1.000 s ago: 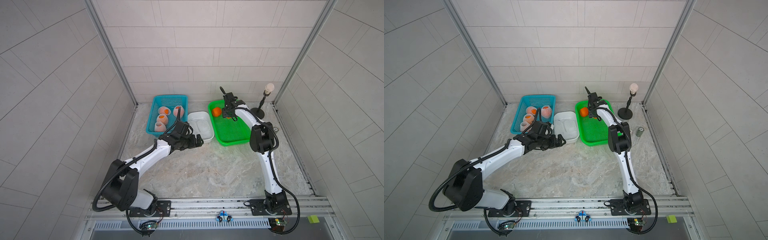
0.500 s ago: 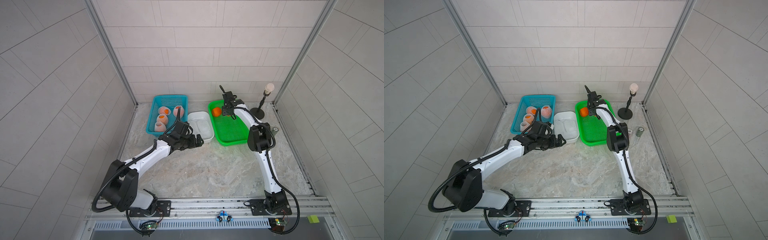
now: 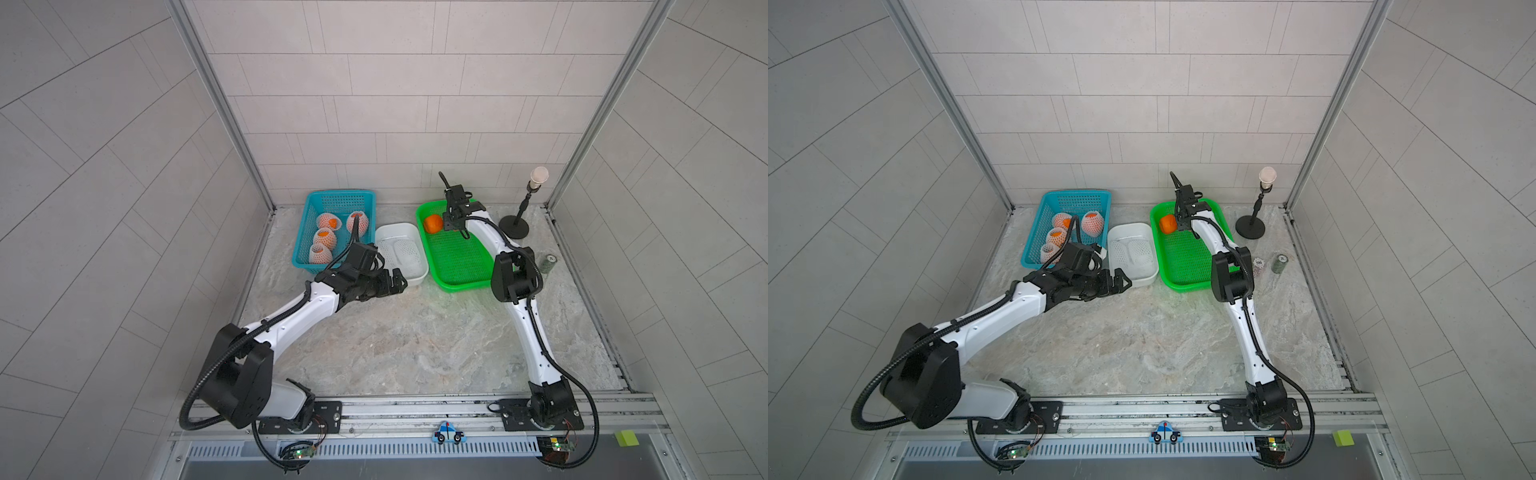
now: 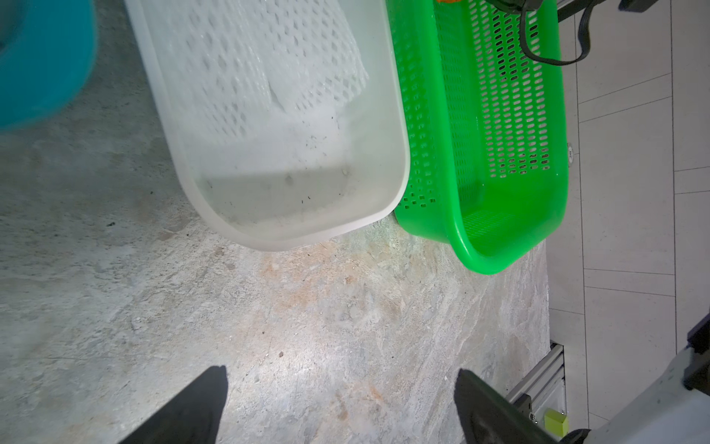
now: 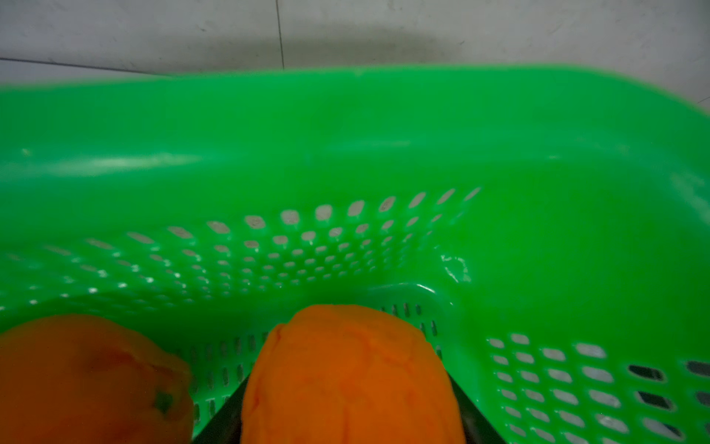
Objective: Remove foam nets from oranges
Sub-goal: Place the orange in the basket.
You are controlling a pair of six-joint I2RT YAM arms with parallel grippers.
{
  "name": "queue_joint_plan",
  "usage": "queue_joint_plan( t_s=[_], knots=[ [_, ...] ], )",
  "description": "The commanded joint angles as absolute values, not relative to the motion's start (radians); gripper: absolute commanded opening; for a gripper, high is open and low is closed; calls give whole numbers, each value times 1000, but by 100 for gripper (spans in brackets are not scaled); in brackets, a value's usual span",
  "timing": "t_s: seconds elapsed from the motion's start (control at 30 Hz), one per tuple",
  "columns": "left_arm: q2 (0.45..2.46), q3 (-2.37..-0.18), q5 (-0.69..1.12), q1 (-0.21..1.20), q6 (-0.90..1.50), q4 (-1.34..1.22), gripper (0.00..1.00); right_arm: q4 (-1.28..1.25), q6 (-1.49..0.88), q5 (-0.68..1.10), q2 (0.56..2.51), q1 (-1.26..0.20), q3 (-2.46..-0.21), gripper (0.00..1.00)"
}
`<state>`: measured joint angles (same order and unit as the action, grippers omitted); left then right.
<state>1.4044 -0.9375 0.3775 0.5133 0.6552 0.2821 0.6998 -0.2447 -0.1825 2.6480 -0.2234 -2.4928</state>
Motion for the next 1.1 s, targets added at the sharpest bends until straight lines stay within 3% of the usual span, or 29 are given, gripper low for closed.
queue_joint_plan(
  t_s=[0.0,0.73,1.07],
  knots=[
    [1378,-922,373,514,656,277,100,682,-235,-189,2653,-214,-2517,59],
    [1359,-898,373,514,670,260,100,688,-209,-162,2616,-214,-2526,77],
    [1332,-863,364,512,681,237,100,756,-172,-187,2530,-215,-2526,80]
  ],
)
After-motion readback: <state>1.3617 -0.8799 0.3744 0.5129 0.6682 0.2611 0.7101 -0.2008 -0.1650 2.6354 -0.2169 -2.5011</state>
